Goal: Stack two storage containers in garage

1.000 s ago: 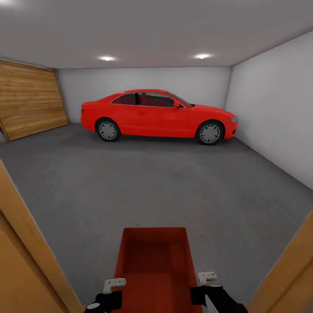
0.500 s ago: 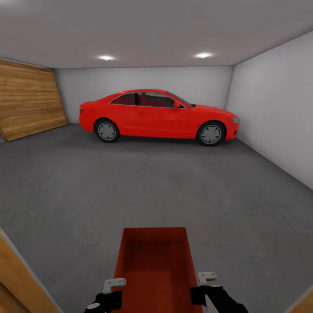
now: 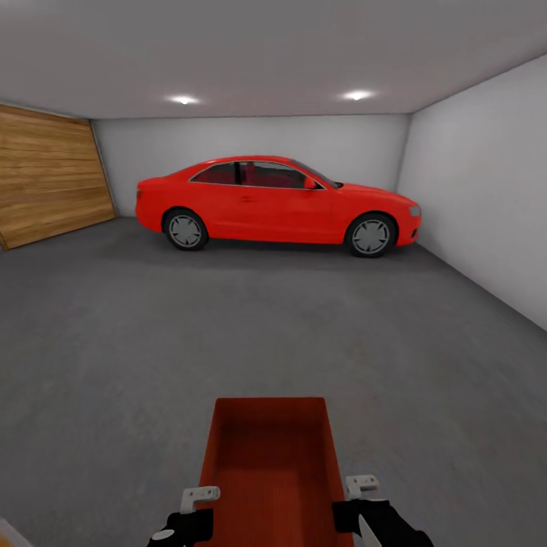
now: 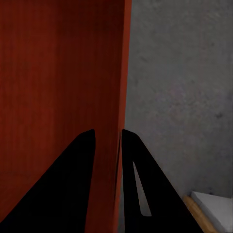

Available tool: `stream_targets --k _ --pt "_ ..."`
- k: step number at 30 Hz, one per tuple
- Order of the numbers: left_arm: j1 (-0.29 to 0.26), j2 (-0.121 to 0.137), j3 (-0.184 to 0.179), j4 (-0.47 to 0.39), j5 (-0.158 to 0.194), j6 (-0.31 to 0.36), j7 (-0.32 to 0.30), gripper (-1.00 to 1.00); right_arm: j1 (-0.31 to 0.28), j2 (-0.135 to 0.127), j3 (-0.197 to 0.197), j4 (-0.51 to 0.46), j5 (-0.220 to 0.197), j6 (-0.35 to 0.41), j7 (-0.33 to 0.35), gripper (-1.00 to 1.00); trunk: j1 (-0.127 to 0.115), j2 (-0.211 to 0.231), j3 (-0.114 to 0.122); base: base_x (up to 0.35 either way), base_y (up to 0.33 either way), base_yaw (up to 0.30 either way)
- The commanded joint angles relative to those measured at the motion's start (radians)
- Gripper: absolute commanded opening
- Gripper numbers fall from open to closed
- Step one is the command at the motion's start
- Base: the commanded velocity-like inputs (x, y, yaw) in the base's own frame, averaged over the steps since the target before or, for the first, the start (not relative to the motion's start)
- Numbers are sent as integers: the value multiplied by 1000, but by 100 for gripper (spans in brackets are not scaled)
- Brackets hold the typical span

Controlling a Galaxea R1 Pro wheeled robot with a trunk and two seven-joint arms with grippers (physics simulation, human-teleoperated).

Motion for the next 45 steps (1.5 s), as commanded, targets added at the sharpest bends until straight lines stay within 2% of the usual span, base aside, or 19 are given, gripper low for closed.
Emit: stream_targets --k 1,45 --pt "-1 9 -11 -1 -6 -4 -30 -100 0 -27 33 1 -20 7 5 -100 0 0 -1 243 0 0" --pt "-2 9 -11 -1 -7 -4 -30 -100 0 -27 33 1 -20 7 5 -100 0 0 -1 243 0 0"
